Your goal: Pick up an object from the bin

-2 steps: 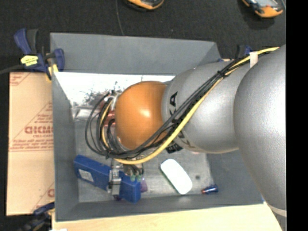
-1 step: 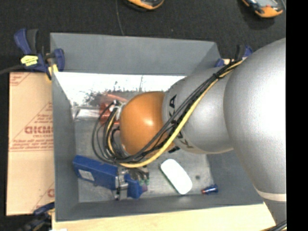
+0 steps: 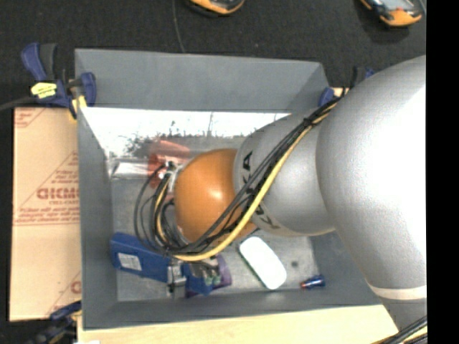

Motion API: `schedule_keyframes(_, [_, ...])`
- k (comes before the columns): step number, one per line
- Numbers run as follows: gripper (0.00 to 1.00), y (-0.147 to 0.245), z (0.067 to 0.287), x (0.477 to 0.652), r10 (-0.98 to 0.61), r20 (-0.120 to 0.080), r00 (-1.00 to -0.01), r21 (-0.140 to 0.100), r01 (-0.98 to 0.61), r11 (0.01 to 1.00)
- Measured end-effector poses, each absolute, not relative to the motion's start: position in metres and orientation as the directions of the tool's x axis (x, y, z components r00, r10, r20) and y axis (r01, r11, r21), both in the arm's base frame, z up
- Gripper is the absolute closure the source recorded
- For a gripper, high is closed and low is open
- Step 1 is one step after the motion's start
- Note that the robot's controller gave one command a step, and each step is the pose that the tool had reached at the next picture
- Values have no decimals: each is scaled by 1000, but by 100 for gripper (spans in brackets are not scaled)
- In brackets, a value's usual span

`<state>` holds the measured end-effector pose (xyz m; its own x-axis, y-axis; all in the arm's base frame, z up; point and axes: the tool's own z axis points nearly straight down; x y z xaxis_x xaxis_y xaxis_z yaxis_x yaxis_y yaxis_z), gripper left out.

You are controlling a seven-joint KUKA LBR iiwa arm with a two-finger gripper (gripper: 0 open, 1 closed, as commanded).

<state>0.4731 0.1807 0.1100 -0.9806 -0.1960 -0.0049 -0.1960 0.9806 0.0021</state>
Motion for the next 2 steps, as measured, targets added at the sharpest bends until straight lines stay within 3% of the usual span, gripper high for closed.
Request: schedule_keyframes(2, [100,181,110,473,-195,-3,-981,2,-195,981])
